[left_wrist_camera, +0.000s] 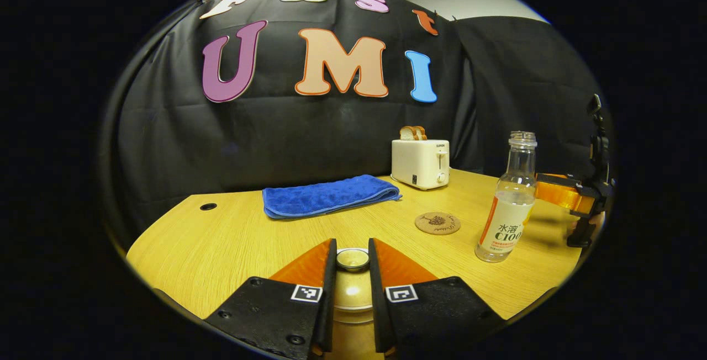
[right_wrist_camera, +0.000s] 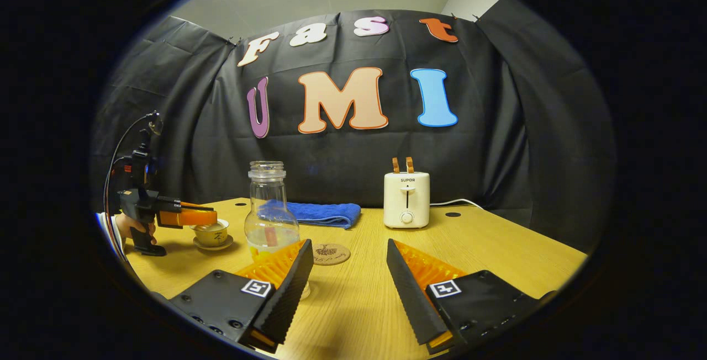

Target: Open the teacup lid with one hand, grasp the water bottle and pour water into the teacup with the other hand; after pouring, place the water bottle on the coaster and then close the teacup lid.

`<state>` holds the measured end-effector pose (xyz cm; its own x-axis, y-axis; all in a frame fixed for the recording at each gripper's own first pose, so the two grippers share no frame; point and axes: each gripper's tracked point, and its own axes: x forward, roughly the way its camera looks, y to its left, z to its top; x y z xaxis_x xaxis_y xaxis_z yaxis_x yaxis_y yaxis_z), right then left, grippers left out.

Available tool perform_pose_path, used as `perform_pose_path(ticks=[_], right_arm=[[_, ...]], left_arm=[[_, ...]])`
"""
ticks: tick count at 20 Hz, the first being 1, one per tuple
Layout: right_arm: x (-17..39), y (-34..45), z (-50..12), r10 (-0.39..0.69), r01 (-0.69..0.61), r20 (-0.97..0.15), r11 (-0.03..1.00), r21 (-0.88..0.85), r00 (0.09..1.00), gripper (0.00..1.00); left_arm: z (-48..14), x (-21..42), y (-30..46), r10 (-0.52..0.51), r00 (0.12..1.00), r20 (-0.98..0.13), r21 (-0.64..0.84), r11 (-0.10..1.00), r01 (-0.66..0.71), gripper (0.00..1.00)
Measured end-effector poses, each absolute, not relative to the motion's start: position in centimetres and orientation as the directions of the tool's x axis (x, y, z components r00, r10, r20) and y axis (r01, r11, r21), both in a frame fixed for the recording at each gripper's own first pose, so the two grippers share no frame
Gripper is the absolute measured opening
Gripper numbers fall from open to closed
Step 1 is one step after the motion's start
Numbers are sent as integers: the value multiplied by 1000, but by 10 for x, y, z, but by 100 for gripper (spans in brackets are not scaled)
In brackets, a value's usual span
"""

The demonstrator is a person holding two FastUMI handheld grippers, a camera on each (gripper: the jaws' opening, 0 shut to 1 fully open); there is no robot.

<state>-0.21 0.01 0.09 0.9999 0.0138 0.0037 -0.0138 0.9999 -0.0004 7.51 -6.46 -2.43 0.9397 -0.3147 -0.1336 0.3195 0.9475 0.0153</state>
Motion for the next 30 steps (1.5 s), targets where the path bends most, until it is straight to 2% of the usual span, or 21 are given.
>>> perform_pose_path(ticks=[2, 3, 4, 5, 6, 7, 9, 10, 11, 12, 13, 17, 18, 19, 20, 22, 26, 27, 28, 30], right_arm=[[-2, 2, 1, 24, -24, 4, 1000, 0, 1000, 84], [-2, 5, 1, 34, -34, 3, 999, 0, 999, 90], [-2, 7, 1, 46, -46, 2, 999, 1, 999, 91], [-3, 10, 1, 64, -64, 1, 998, 2, 998, 88], [-3, 15, 0, 89, -89, -1, 996, 3, 996, 91], [-3, 21, 0, 119, -119, -4, 993, 4, 993, 87], [-5, 33, -1, 188, -188, -7, 982, 7, 982, 92], [-5, 40, 0, 226, -225, -8, 974, 9, 974, 87], [-7, 47, -1, 268, -268, -9, 963, 11, 963, 92], [-8, 54, -2, 304, -304, -13, 953, 12, 953, 87], [-9, 58, -2, 329, -329, -13, 944, 13, 944, 87], [-8, 61, -3, 353, -353, -17, 935, 15, 935, 91], [-6, 64, -3, 363, -362, -20, 932, 16, 932, 87], [-4, 66, -3, 370, -369, -23, 929, 17, 929, 92], [-2, 68, -5, 373, -373, -31, 928, 17, 927, 92], [3, 73, -10, 380, -380, -59, 925, 17, 923, 84], [14, 78, -12, 379, -379, -80, 925, 16, 922, 84], [15, 80, -14, 381, -381, -87, 924, 15, 920, 91], [16, 82, -16, 386, -387, -98, 922, 15, 917, 88], [23, 85, -19, 394, -395, -118, 919, 13, 912, 87]], left_arm=[[-22, 75, -64, -309, 943, -122, 17, 950, 313, 27], [-21, 75, -62, -304, 946, -111, 16, 951, 307, 27], [-17, 75, -61, -300, 949, -95, 14, 953, 303, 27], [-16, 74, -60, -297, 951, -82, 12, 954, 299, 27], [-15, 74, -60, -293, 953, -72, 9, 956, 295, 27], [-14, 74, -60, -294, 954, -65, 7, 955, 295, 27], [-13, 73, -60, -294, 954, -55, 7, 956, 295, 27], [-12, 73, -60, -292, 955, -49, 7, 956, 293, 27], [-11, 72, -58, -287, 957, -44, 4, 958, 288, 27], [-10, 72, -56, -282, 959, -41, 3, 959, 282, 27], [-11, 72, -55, -277, 960, -39, 4, 961, 277, 27], [-8, 67, -45, -249, 968, -24, 3, 969, 249, 27], [-7, 65, -42, -241, 970, -17, 4, 971, 241, 27], [-5, 63, -38, -232, 973, -6, 3, 973, 232, 27], [-3, 61, -35, -225, 974, 5, 2, 974, 225, 27], [-4, 58, -29, -211, 978, 4, 2, 978, 211, 27], [-3, 50, -19, -190, 982, 10, 3, 982, 190, 27], [-3, 48, -17, -188, 982, 9, 3, 982, 188, 27], [-3, 46, -15, -184, 983, 8, 2, 983, 184, 27], [-3, 41, -9, -173, 985, 9, 2, 985, 173, 27]])
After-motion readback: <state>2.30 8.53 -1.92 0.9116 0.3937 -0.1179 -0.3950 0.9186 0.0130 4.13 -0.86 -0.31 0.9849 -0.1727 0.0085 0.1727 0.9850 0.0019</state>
